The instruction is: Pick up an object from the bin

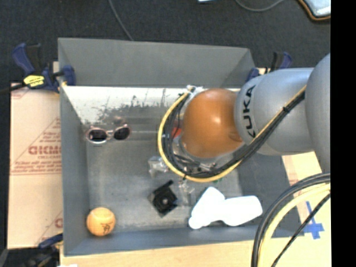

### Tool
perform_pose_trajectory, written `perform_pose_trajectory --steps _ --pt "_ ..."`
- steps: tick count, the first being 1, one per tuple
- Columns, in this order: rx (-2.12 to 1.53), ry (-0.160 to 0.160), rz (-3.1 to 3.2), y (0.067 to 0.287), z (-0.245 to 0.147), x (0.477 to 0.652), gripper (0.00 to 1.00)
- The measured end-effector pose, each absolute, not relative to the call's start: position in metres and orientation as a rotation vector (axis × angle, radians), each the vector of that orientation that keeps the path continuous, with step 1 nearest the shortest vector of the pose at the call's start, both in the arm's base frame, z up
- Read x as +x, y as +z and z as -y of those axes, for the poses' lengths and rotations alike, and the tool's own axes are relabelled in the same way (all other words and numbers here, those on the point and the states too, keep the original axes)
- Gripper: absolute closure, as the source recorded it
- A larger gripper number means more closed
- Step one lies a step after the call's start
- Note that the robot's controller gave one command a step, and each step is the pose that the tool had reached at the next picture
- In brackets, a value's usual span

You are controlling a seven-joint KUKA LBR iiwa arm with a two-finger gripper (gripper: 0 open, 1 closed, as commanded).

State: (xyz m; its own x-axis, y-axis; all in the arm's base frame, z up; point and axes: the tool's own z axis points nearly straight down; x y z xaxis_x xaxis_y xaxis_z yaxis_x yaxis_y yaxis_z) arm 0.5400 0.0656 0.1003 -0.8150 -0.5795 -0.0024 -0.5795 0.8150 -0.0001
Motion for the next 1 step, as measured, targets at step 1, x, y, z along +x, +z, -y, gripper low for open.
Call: perform_pose_trajectory --steps 1 --pt "-0.915 0.001 -2.988 0.0704 -0.0517 0.5182 0.0"
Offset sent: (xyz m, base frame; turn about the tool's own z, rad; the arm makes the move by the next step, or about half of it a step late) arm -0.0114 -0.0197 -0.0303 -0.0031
